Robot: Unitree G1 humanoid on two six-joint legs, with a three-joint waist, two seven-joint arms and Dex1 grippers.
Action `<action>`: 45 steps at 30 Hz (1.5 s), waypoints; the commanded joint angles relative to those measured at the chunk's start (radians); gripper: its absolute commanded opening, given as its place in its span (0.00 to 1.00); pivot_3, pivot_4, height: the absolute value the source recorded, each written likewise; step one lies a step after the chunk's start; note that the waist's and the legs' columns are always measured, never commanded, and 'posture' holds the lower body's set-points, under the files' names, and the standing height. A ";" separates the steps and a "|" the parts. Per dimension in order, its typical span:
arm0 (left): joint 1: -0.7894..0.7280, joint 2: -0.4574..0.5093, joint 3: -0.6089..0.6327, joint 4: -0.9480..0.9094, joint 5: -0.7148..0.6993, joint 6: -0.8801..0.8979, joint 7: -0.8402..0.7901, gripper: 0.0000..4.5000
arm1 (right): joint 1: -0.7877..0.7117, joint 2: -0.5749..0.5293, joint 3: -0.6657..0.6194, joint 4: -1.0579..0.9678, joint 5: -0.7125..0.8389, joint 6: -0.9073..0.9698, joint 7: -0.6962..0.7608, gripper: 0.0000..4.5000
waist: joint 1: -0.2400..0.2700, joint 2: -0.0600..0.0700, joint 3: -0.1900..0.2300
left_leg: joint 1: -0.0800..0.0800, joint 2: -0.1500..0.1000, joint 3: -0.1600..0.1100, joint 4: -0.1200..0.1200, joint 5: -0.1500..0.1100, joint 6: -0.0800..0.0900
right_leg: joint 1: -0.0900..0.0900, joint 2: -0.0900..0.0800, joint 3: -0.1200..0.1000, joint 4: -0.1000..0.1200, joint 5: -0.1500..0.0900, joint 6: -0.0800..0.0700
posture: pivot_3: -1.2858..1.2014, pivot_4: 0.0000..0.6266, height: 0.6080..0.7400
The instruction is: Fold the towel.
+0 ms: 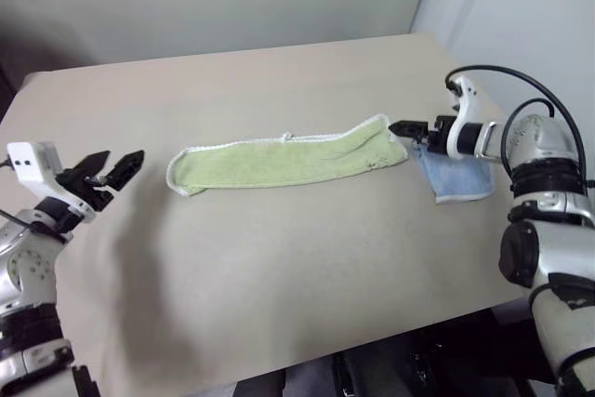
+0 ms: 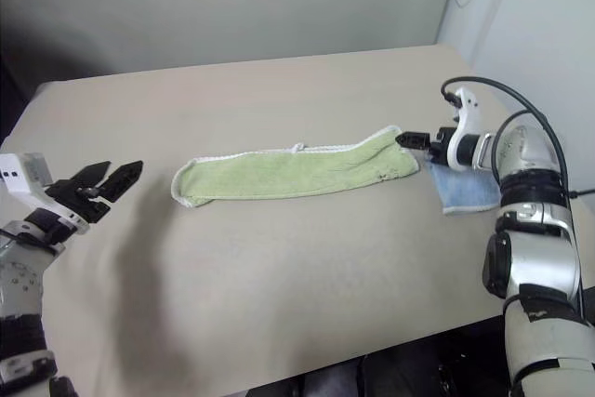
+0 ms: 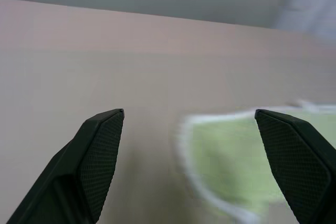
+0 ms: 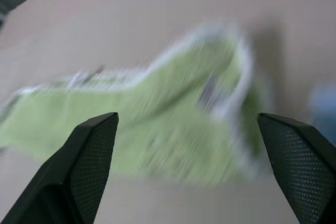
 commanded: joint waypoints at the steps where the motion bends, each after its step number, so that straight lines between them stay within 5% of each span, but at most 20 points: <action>1: 0.043 -0.006 0.054 -0.121 -0.133 0.122 -0.004 0.96 | 0.037 -0.011 -0.078 -0.145 0.072 0.142 -0.051 1.00 | 0.001 0.000 0.000 | 0.001 0.000 0.000 0.000 0.000 0.000 | 0.002 0.000 0.000 0.000 0.000 0.000 | 0.52 0.24 1.00; 11: 0.124 -0.131 0.056 -0.253 -0.283 0.290 0.199 0.96 | 0.163 0.140 -0.270 -0.293 0.103 0.267 -0.286 1.00 | 0.006 0.000 0.000 | 0.015 0.000 0.000 0.000 -0.001 0.002 | 0.016 0.000 0.000 -0.003 0.001 0.002 | 0.52 0.24 1.00; 35: 0.190 -0.279 -0.011 -0.383 -0.368 0.287 0.356 0.96 | 0.000 0.234 -0.279 0.288 0.096 -0.379 -0.410 1.00 | 0.016 -0.001 0.000 | 0.027 -0.001 0.002 -0.001 -0.003 0.005 | 0.028 0.000 0.003 -0.005 0.002 0.004 | 0.52 0.24 1.00; 39: 0.203 -0.289 -0.027 -0.403 -0.367 0.277 0.367 0.96 | -0.028 0.243 -0.268 0.340 0.101 -0.423 -0.398 0.79 | 0.017 -0.001 0.000 | 0.027 -0.001 0.003 -0.002 -0.003 0.005 | 0.028 0.000 0.003 -0.006 0.002 0.003 | 0.52 0.24 1.00; 45: 0.220 -0.305 -0.025 -0.428 -0.375 0.262 0.388 0.96 | -0.027 0.220 -0.272 0.326 0.117 -0.429 -0.387 0.32 | 0.019 0.000 0.000 | 0.026 0.000 0.003 -0.003 -0.004 0.005 | 0.028 0.000 0.003 -0.007 0.002 0.003 | 0.52 0.24 1.00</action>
